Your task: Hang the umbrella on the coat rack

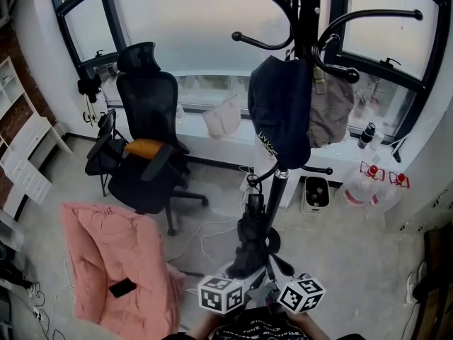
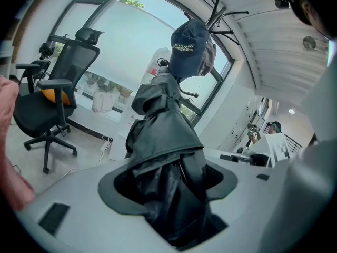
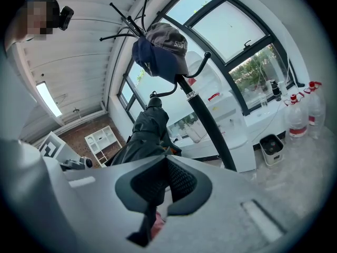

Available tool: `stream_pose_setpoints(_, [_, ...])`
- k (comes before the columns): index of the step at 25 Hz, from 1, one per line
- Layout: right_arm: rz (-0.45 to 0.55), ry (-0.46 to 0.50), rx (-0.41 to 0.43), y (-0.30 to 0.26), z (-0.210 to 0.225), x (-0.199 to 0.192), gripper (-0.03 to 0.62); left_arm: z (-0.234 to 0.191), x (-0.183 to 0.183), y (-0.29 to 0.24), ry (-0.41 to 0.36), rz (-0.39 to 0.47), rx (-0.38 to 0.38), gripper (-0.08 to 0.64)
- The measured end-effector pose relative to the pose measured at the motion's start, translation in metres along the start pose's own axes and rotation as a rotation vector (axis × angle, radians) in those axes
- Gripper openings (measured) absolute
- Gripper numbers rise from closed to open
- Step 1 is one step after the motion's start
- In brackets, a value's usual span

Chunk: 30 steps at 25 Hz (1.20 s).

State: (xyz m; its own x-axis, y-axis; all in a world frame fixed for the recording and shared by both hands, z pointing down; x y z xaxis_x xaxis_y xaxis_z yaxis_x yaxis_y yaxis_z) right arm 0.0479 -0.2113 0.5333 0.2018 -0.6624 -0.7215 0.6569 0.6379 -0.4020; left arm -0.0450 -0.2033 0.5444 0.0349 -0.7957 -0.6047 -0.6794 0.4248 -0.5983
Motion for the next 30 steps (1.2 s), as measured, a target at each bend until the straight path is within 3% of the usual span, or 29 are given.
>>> stream_pose_setpoints(30, [-0.011,-0.008,-0.020,-0.010,0.027,0.019,0.004,-0.003,0.022,-0.028,-0.032,-0.021,0.006,0.285])
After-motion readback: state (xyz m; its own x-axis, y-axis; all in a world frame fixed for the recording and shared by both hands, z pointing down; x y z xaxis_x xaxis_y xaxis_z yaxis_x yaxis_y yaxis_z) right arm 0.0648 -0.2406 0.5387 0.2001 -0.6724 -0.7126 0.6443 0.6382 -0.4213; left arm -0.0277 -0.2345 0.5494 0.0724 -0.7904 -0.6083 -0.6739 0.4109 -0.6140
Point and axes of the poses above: the fingertips, and each gripper's own axes: y backward along the fingers, z to its right, x out of its top, the point moved 4 cm from there along y, backward along the fingers, and after that the axes turned 14 degrees about -z, right-handed, at the moved point
